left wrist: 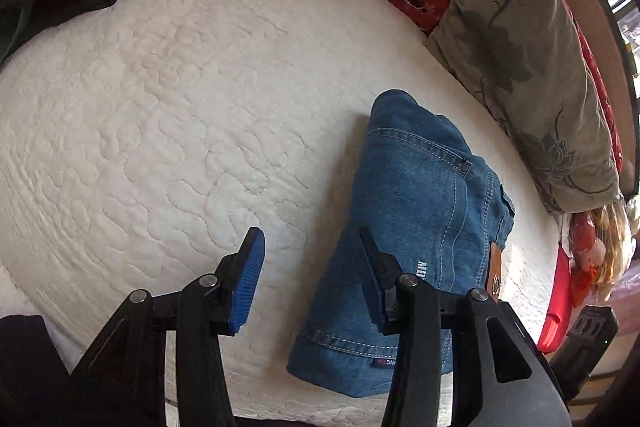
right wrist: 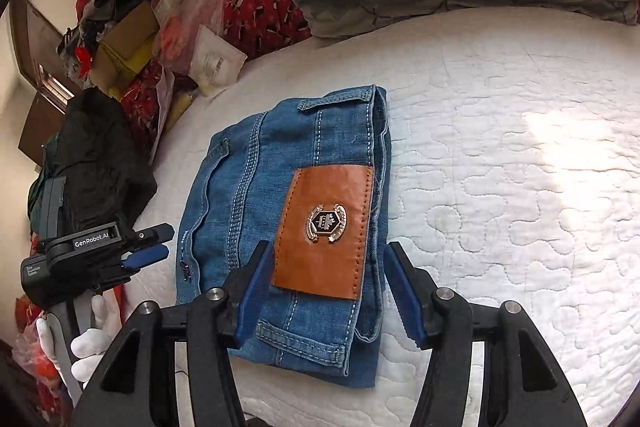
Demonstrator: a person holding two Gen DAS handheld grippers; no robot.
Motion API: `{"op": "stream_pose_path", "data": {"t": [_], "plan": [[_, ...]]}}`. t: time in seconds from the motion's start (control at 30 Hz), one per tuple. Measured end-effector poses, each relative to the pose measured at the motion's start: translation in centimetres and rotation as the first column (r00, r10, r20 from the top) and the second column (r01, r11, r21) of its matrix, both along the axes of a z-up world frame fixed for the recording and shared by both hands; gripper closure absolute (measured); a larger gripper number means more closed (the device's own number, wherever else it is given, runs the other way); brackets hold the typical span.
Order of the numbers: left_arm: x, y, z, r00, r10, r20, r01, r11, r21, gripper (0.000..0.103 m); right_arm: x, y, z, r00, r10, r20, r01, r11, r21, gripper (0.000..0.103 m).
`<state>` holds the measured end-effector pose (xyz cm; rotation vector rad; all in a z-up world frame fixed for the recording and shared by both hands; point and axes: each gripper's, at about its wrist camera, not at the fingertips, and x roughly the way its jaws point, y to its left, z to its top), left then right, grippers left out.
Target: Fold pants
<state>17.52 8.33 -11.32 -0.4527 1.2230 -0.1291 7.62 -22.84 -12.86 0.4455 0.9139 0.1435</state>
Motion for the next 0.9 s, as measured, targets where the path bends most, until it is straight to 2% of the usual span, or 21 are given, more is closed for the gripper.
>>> {"op": "stream_pose_path", "data": {"t": [0.07,0.17,0.33,0.47,0.57,0.67,0.77,0.87,0.9], "plan": [[-1.2,0.2,-0.3,1.000,0.008,-0.004,-0.008,1.000,-0.018,0.059,-1.1,-0.5,0.3,1.000,-0.012,-0.005,0.012,1.000,0.001,0.036],[-3.2,-1.2,-0.5,1.000,-0.004,-0.003,0.004,1.000,0.013,0.059,-2.7,-0.4,0.4,0.999,-0.034,-0.033,0.032,0.997,-0.074,0.014],[-6.7,-3.1,-0.6,1.000,-0.005,0.031,0.003,0.999,0.043,0.059,-5.1,0.3,-0.9,0.991,-0.065,-0.117,0.040,0.977,-0.211,0.006],[-9.4,-3.1,0.2,0.996,0.014,0.093,-0.017,0.999,0.029,0.056,-7.1,0.1,-1.8,0.983,-0.102,-0.154,0.067,0.974,-0.216,0.003],[-10.5,-3.1,1.1,0.993,0.024,0.115,-0.036,0.994,0.104,0.056,-8.2,0.2,-1.7,0.976,-0.122,-0.180,0.073,0.964,-0.257,0.000],[-11.5,-3.1,2.4,0.984,0.032,0.176,-0.071,0.974,0.216,0.056,-9.1,0.9,-0.7,0.977,-0.120,-0.176,0.057,0.943,-0.328,0.000],[-12.6,-3.5,4.1,0.968,0.024,0.250,-0.105,0.943,0.316,0.056,-10.3,1.9,1.0,0.988,-0.099,-0.115,0.047,0.920,-0.389,0.000],[-14.5,-3.4,6.4,0.925,0.037,0.378,-0.194,0.901,0.388,0.056,-11.9,2.9,3.4,0.995,-0.097,-0.008,0.082,0.878,-0.472,0.000],[-15.1,-3.4,7.2,0.907,0.040,0.418,-0.225,0.888,0.401,0.051,-12.5,3.3,4.3,0.995,-0.095,0.034,0.099,0.862,-0.497,0.000]]}}
